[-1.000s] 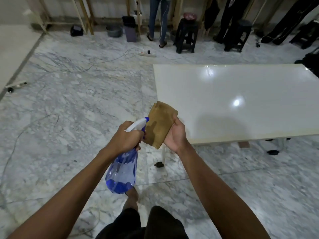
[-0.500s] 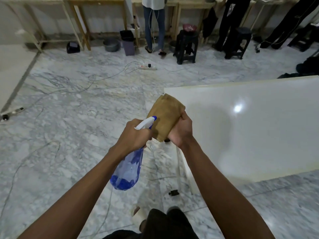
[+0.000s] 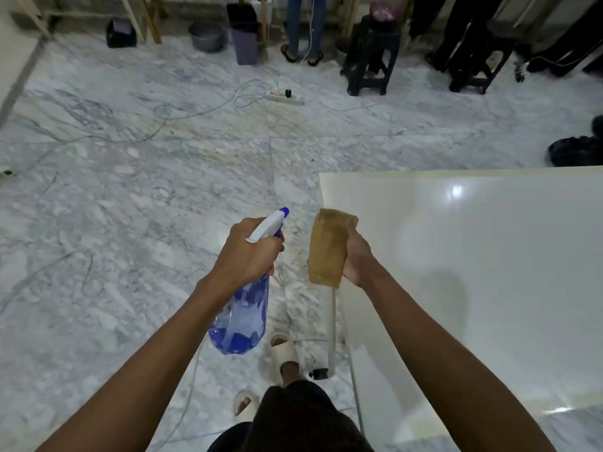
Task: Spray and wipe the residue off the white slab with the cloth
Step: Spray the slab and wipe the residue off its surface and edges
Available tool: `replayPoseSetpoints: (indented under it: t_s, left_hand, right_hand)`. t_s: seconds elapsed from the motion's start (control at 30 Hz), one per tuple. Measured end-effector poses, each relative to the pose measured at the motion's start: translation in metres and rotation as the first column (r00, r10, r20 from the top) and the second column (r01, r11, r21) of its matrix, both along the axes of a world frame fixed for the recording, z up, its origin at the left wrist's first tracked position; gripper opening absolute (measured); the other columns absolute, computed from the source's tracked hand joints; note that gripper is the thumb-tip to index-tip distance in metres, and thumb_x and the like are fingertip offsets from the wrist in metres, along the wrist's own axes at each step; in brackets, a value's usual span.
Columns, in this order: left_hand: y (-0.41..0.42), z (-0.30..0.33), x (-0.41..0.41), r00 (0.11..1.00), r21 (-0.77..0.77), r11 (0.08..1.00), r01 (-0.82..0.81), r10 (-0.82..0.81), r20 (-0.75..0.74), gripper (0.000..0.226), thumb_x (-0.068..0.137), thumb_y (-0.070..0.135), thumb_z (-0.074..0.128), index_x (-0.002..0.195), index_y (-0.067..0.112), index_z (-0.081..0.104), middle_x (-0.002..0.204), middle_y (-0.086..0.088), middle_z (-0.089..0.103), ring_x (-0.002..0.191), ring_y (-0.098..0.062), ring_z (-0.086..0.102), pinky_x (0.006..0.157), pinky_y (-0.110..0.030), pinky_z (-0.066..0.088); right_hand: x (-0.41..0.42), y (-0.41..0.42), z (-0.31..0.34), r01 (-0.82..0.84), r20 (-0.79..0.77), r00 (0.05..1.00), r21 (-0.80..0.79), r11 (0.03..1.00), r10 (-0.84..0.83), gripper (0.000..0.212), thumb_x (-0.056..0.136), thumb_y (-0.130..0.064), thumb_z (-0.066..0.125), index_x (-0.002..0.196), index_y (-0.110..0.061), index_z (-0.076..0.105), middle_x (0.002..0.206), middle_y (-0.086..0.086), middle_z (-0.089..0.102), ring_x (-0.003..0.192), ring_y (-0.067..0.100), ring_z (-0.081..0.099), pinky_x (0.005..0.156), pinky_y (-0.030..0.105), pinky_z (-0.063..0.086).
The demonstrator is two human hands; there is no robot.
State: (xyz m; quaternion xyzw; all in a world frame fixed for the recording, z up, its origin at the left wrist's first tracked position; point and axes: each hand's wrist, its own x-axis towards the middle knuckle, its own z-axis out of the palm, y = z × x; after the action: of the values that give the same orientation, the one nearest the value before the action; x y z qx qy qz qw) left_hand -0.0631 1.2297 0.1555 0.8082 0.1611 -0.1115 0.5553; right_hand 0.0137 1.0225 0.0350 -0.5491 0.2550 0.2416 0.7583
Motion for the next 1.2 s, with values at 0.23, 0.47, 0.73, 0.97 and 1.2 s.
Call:
replayPoseSetpoints:
  t_s: [0.23,0.47,0.73,0.97,1.2]
  left_hand:
    - [0.029,-0.023,0.082,0.998,0.079,0.995,-0.060,0.060,-0.004,0.014,0.090,-0.002,0.053,0.081,-0.005,0.064,0.077,-0.033,0.064,0.047,-0.025,0.054,0.050,-0.035,0.047]
    - [0.045,-0.060,0.126,0.990,0.123,0.984,-0.133,0.139,-0.041,0.010,0.088,-0.005,0.053,0.084,-0.009,0.062,0.078,-0.033,0.063,0.052,-0.028,0.051,0.052,-0.054,0.048]
    - [0.043,-0.080,0.140,0.983,0.106,0.982,-0.154,0.163,-0.088,0.012,0.087,-0.003,0.055,0.081,-0.001,0.066,0.061,-0.023,0.058,0.058,-0.047,0.060,0.056,-0.058,0.052]
    - [0.037,-0.086,0.139,0.985,0.062,0.989,-0.136,0.142,-0.101,0.024,0.073,0.018,0.052,0.079,-0.001,0.065,0.059,-0.023,0.057,0.055,-0.045,0.059,0.050,-0.055,0.049]
    - [0.035,-0.085,0.141,0.988,0.056,0.991,-0.122,0.126,-0.084,0.030,0.070,0.021,0.048,0.081,-0.002,0.063,0.063,-0.025,0.055,0.062,-0.049,0.055,0.051,-0.056,0.046]
  right_hand:
    - [0.179,-0.015,-0.030,-0.097,0.356,0.763,-0.763,0.639,0.541,0.033,0.109,-0.041,0.031,0.129,-0.032,0.056,0.139,-0.006,0.059,0.118,0.027,0.060,0.096,0.034,0.045]
    - [0.265,-0.003,-0.144,-0.191,-0.242,0.512,-0.968,-0.166,0.824,0.076,0.097,-0.061,0.008,0.158,-0.018,0.023,0.158,0.018,0.032,0.144,0.039,0.031,0.116,0.059,0.023]
    - [0.271,-0.007,-0.158,-0.303,-0.283,0.434,-0.940,-0.158,0.855,0.072,0.094,-0.066,0.028,0.158,-0.035,0.015,0.168,0.005,0.004,0.153,0.036,-0.001,0.118,0.066,-0.003]
    - [0.309,0.031,-0.173,-0.252,-0.300,0.662,-0.952,-0.173,0.687,0.081,0.100,-0.060,0.032,0.160,-0.013,0.004,0.167,0.015,-0.006,0.154,0.034,-0.006,0.120,0.061,-0.007]
    - [0.307,0.042,-0.179,-0.060,-0.150,0.780,-0.984,-0.165,0.607,0.085,0.097,-0.063,0.033,0.159,-0.008,0.011,0.167,0.018,0.004,0.155,0.033,0.001,0.121,0.061,-0.003]
